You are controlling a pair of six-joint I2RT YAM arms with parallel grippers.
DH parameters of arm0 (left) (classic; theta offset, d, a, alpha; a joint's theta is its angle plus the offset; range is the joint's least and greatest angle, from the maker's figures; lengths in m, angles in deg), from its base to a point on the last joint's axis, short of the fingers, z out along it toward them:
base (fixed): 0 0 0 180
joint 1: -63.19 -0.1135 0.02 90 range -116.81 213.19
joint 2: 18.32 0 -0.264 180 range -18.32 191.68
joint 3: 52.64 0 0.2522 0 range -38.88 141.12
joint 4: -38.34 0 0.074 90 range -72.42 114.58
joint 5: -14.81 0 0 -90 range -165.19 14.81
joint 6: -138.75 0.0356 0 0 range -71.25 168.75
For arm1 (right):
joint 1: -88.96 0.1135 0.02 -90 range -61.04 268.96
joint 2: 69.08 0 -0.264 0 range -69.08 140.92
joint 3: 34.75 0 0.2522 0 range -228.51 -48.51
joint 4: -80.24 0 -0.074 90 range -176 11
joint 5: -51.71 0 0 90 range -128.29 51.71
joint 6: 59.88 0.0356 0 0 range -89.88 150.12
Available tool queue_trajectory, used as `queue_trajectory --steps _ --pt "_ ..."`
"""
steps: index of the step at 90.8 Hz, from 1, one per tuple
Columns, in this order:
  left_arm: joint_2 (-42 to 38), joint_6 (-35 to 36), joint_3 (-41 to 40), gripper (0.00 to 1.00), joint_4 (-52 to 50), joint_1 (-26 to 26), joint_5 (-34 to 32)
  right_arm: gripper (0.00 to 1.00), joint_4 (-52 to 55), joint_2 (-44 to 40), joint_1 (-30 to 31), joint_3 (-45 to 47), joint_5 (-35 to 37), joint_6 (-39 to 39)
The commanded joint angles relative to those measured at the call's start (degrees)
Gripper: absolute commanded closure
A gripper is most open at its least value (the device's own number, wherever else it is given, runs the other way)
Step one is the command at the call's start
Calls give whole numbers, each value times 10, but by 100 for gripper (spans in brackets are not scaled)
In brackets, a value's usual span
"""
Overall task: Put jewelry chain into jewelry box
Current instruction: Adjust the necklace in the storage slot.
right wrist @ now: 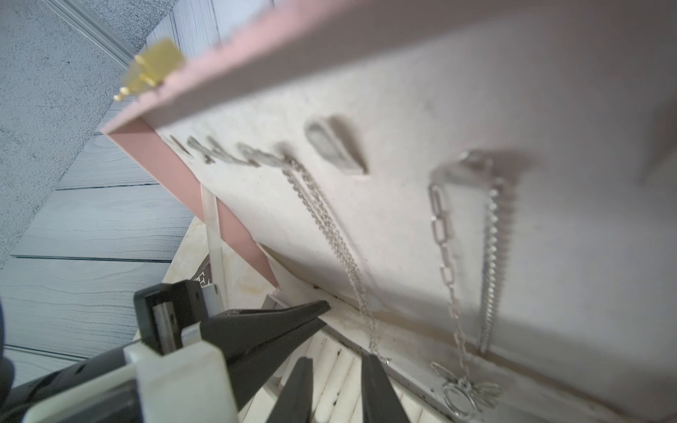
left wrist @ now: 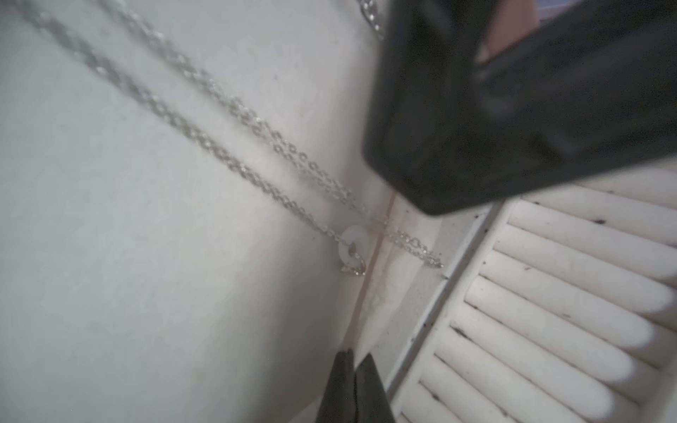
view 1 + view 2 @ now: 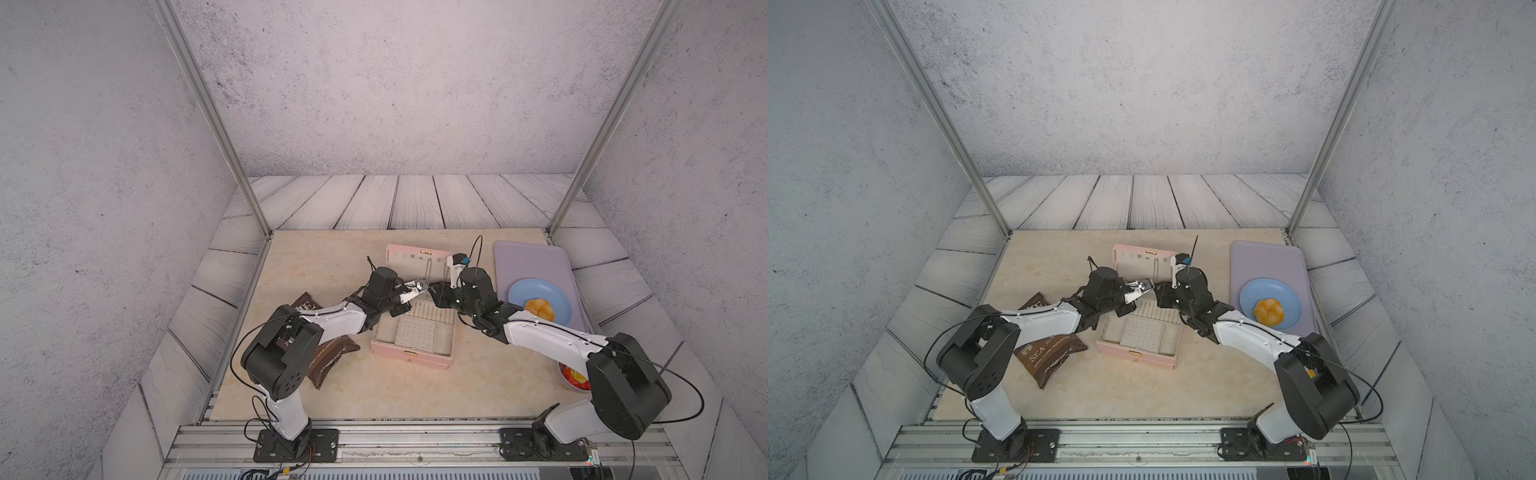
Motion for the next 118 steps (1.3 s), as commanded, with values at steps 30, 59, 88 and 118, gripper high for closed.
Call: queue_trajectory --steps 30,59,88,118 --pt "-11 -21 -9 100 0 6 46 71 -9 48 3 -26 43 6" --pt "-7 -42 0 100 -2 5 37 68 -57 47 30 12 81 -9" --pt "-10 -132 32 100 -33 0 120 67 -88 -19 30 69 103 10" --pt "-18 -218 46 100 -77 13 106 62 28 -139 30 101 119 26"
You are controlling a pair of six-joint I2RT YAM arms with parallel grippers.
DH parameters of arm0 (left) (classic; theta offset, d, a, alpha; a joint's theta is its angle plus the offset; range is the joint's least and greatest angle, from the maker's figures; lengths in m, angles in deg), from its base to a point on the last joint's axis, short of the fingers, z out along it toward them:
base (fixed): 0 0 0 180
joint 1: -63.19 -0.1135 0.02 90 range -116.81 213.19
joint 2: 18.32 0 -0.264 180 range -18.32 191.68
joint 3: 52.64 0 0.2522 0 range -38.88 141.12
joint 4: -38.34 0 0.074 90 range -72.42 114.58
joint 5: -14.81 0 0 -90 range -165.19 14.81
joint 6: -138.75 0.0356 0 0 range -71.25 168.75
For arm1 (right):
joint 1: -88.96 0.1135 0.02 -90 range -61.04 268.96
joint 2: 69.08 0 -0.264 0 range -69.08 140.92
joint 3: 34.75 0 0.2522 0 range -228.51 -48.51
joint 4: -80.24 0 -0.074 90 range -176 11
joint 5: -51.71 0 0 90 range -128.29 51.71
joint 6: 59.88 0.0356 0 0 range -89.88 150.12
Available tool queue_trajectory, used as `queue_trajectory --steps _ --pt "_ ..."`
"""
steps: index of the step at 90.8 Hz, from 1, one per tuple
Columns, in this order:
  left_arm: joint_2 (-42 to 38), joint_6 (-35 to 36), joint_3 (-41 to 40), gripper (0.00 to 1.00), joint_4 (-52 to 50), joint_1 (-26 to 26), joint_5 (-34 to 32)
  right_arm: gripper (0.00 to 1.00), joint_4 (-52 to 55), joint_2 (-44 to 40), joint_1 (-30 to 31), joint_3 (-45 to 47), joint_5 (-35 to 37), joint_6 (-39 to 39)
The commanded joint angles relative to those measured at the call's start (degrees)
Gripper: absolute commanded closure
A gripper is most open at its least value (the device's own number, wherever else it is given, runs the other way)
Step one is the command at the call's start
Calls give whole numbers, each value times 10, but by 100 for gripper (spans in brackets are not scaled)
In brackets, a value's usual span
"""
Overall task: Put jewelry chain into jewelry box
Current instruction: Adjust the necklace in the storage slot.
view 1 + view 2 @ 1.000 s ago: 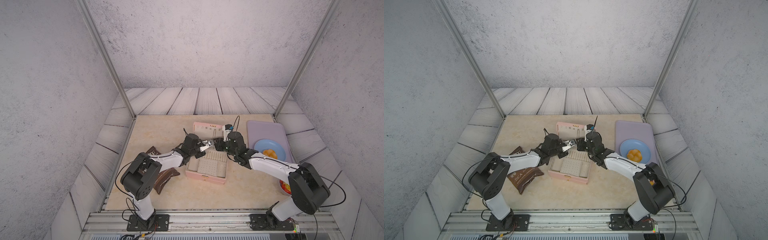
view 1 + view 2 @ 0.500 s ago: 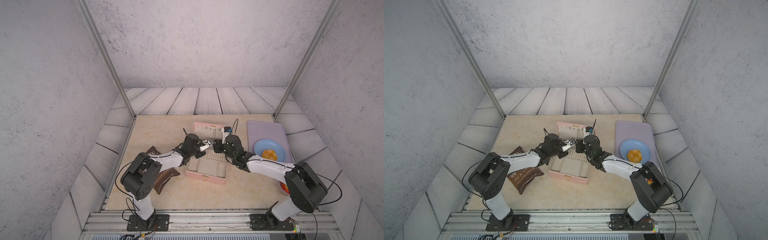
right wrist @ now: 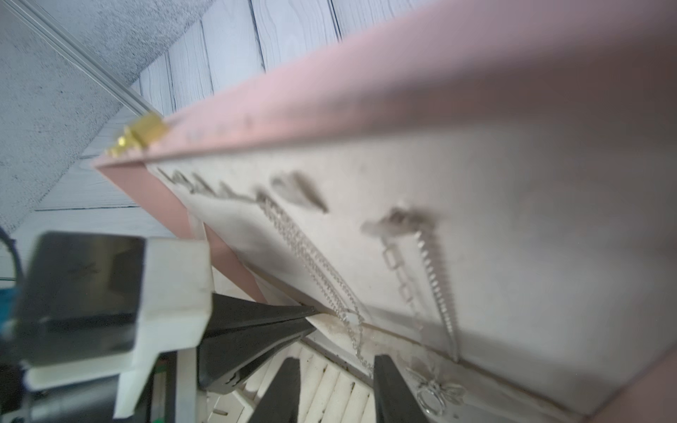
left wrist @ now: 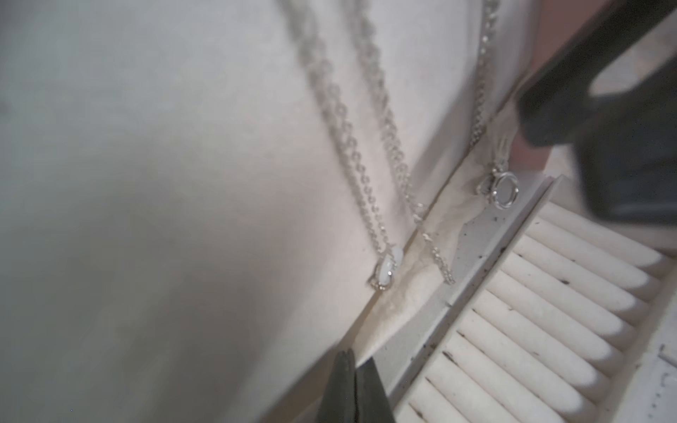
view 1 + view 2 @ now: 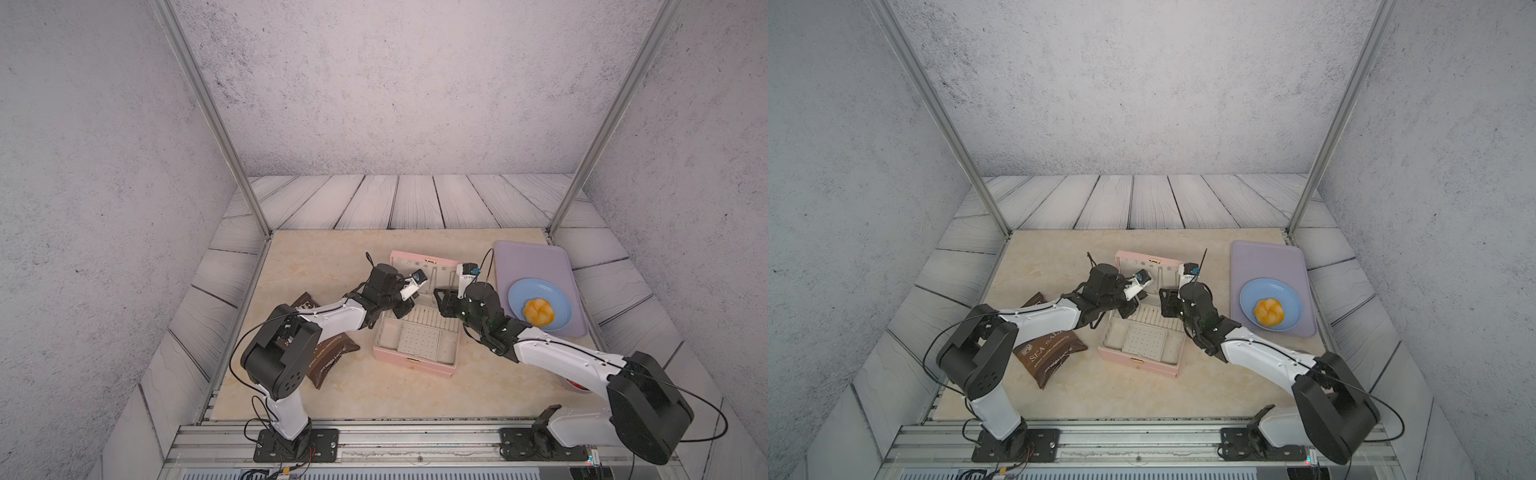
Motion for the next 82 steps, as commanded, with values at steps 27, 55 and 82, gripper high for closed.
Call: queue_trajectory --steps 27,55,82 --pt "-35 -151 7 100 -35 60 -37 64 75 -64 0 32 -4 38" --pt "-35 -195 9 100 -32 66 -40 69 45 -57 46 41 69 27" --pt "-37 -196 7 100 -27 67 -33 74 4 1 60 13 63 61"
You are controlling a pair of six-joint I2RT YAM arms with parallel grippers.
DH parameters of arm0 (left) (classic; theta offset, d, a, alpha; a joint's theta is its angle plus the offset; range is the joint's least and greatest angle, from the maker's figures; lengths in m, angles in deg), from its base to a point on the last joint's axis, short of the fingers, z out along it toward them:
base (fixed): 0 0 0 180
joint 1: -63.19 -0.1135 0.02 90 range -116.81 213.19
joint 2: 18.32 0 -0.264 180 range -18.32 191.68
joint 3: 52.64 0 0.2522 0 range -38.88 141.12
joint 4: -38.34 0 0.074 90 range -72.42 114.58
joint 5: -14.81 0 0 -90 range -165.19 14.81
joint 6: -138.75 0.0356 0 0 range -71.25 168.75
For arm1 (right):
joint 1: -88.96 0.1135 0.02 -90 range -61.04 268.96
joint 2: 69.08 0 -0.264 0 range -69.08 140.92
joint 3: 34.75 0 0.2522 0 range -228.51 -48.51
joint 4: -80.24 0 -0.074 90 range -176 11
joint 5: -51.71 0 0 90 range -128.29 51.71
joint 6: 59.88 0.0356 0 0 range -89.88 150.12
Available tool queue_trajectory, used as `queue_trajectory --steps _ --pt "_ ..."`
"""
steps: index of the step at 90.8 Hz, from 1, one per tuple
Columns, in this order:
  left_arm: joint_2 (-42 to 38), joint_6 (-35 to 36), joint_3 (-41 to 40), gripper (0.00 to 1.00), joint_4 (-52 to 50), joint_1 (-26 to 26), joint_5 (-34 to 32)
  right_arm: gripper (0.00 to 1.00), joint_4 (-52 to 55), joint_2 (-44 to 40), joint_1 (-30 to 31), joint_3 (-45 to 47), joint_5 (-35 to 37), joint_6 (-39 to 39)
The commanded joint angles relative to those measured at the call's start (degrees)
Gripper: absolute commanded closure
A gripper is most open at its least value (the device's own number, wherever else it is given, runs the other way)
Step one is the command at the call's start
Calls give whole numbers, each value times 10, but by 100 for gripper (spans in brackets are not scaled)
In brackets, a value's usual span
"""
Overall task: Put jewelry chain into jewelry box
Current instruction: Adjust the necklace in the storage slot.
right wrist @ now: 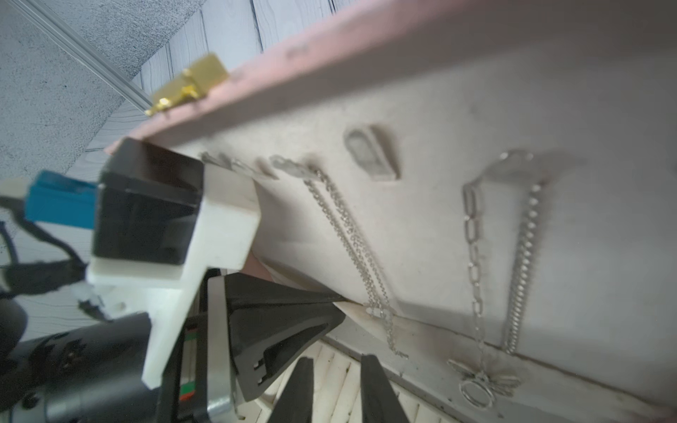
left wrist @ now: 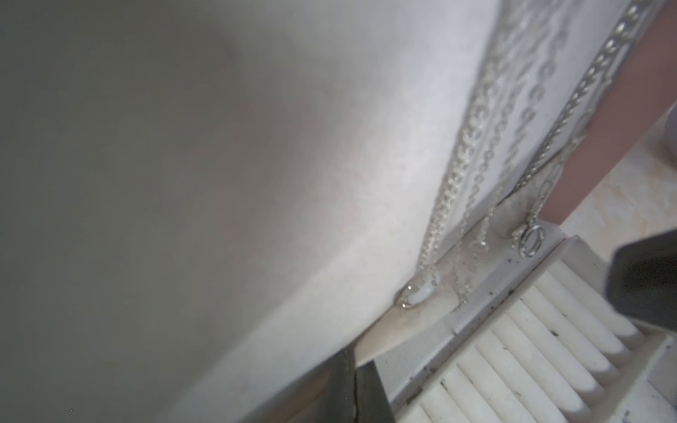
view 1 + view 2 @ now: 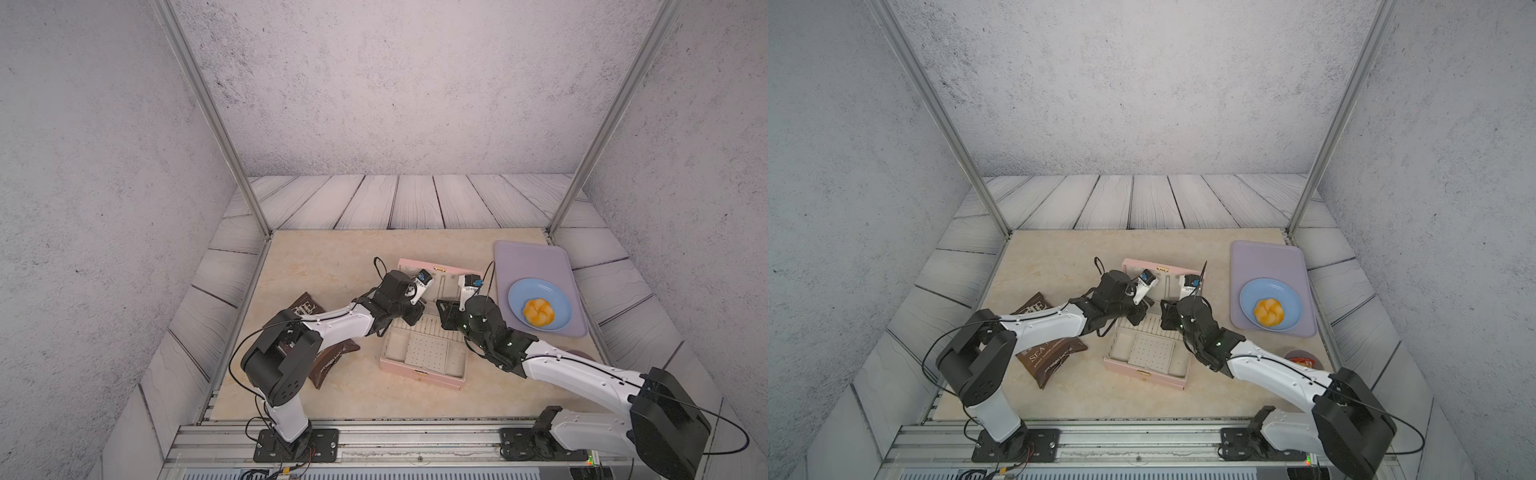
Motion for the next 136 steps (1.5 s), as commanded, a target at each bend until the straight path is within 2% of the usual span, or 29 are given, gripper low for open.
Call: queue_trajectory --steps 1,51,79,94,112,136 --pt "-22 -22 2 100 14 8 24 74 -21 36 3 -22 11 20" --pt "-30 -15 -6 100 25 8 36 76 -30 94 4 -49 79 -2" --pt "-32 -15 -8 100 28 7 40 78 -44 109 4 -58 76 -12" --pt "-33 -16 -9 100 28 8 39 78 -37 116 3 -62 99 -6" --pt "-35 -16 -9 100 28 7 41 72 -33 124 3 -75 122 -16" --pt "-36 -13 -11 100 30 8 47 72 -22 139 3 -92 135 -20"
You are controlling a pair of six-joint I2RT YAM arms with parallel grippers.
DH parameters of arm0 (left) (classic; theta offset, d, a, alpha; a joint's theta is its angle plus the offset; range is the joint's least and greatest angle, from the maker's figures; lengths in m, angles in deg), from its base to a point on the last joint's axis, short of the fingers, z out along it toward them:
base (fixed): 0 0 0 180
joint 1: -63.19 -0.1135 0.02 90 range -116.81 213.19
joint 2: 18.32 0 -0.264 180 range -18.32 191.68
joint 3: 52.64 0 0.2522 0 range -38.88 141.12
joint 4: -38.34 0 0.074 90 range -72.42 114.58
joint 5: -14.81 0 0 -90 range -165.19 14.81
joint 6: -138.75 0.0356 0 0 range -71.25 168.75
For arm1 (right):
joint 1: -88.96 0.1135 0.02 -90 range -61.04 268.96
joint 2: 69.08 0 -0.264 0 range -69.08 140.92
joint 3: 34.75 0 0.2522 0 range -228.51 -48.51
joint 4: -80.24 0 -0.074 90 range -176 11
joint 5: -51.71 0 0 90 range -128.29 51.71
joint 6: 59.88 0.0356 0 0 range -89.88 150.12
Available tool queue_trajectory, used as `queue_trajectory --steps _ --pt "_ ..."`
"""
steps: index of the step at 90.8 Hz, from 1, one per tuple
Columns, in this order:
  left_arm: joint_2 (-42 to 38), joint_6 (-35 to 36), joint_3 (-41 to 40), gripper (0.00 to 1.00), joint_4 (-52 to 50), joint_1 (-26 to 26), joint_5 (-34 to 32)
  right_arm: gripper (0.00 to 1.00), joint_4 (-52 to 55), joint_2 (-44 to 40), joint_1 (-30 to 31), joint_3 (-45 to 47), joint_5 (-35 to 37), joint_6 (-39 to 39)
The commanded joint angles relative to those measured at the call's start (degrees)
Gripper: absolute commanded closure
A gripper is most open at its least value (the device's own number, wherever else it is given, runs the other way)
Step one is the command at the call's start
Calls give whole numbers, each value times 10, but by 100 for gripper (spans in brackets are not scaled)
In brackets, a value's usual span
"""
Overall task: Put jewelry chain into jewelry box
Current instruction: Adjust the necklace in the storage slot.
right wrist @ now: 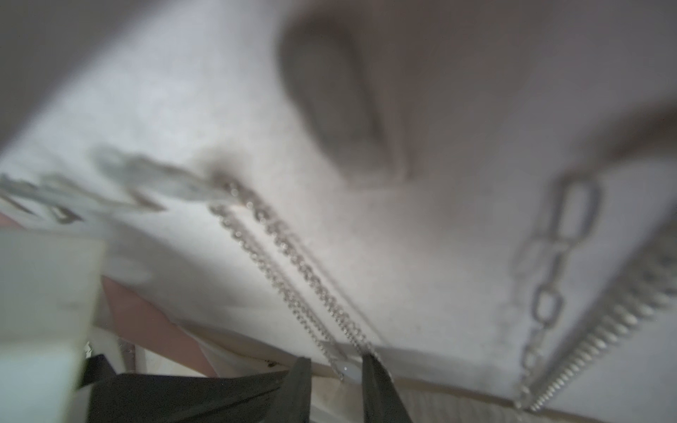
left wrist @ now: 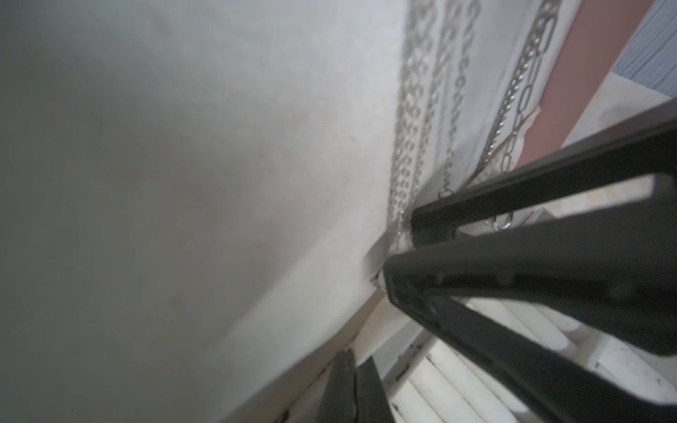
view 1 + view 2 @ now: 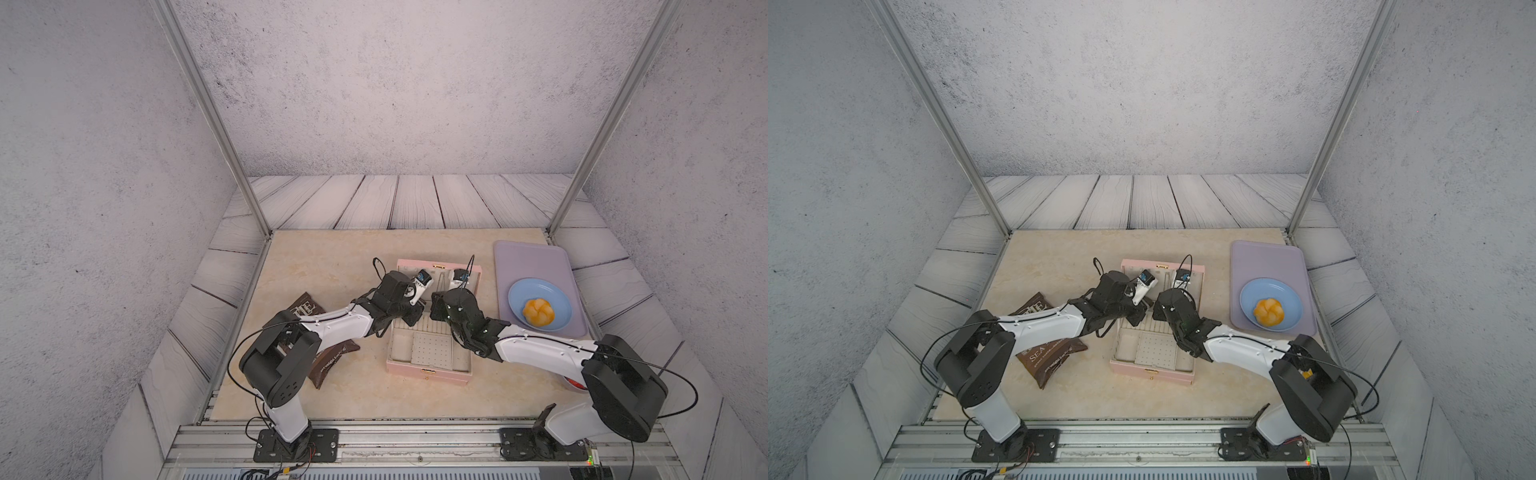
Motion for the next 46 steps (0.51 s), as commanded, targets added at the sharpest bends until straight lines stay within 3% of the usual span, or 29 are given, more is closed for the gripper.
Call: queue_trajectory --steps 1,31,46 --pt "-30 -10 -3 100 26 8 43 72 -3 11 -3 -25 33 -9" --pt "-34 -10 -5 100 26 8 41 82 -18 29 -4 -30 24 -3" --pt "-34 -14 -6 100 27 8 32 100 -33 24 -4 -22 21 -2"
